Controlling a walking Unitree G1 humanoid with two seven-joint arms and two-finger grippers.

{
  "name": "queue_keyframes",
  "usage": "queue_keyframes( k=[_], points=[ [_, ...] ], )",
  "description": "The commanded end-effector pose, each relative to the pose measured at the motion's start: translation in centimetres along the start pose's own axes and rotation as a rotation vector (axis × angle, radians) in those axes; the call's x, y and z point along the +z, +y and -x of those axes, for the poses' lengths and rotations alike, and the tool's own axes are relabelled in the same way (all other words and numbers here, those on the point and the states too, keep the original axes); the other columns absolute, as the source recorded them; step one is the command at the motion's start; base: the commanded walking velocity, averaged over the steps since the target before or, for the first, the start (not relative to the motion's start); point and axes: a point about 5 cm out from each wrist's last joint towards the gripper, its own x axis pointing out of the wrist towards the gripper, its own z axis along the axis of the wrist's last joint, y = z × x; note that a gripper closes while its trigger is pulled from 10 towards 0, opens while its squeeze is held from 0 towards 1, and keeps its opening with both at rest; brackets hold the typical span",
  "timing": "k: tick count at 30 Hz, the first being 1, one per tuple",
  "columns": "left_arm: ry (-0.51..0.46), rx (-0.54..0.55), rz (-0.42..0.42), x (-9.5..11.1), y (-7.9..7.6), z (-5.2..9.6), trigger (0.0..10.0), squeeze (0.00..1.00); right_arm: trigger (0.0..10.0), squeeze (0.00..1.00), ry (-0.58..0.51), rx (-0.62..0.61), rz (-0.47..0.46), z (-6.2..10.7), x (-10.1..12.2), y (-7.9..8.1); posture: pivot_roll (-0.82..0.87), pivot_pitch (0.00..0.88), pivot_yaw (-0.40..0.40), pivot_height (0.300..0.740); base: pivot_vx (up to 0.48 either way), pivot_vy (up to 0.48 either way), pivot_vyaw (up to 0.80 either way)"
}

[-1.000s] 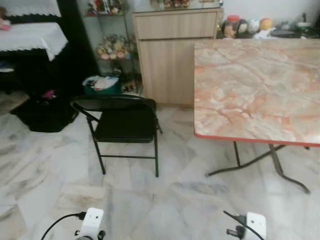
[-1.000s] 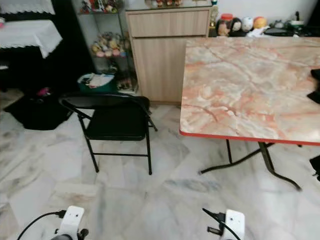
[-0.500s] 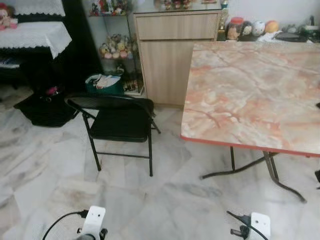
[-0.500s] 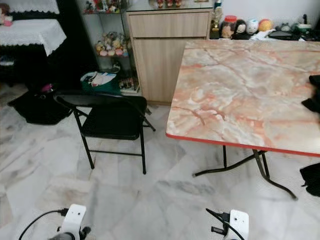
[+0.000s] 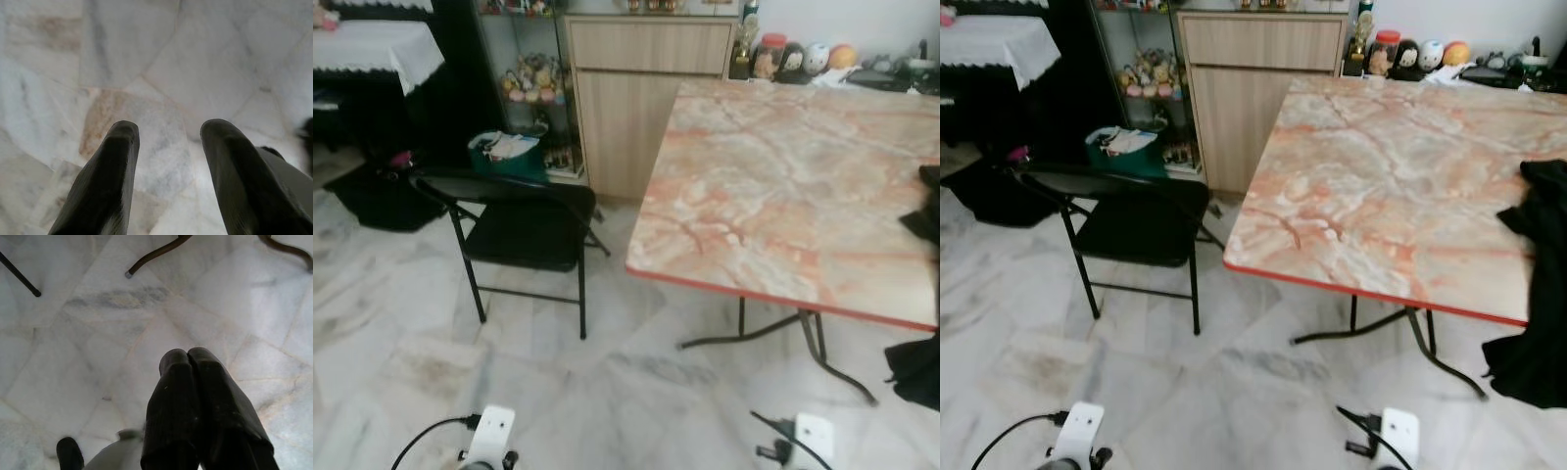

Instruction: Hang hanger

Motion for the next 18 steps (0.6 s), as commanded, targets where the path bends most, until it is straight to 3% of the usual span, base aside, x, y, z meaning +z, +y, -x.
queue_keyframes(
  k=[1, 5, 18],
  points=[
    [0.005, -0.006, -0.009, -0.13, -0.11, 0.01, 10.0, 0.00, 10.0, 0.00, 0.010, -0.017, -0.006, 0.11, -0.22, -0.62, -0.14, 0.000, 0.045, 0.740, 0.000, -0.251, 0.00],
    [0.005, -0.006, -0.010, -0.12, -0.08, 0.01, 10.0, 0.00, 10.0, 0.00, 0.026, -0.021, -0.008, 0.10, -0.35, -0.61, -0.14, 0.000, 0.046, 0.740, 0.000, -0.251, -0.25],
    [0.006, -0.006, -0.010, -0.16, -0.16, 0.02, 10.0, 0.00, 10.0, 0.00, 0.035, -0.016, -0.004, 0.11, -0.42, -0.70, -0.13, 0.000, 0.041, 0.740, 0.000, -0.250, -0.74]
  ],
)
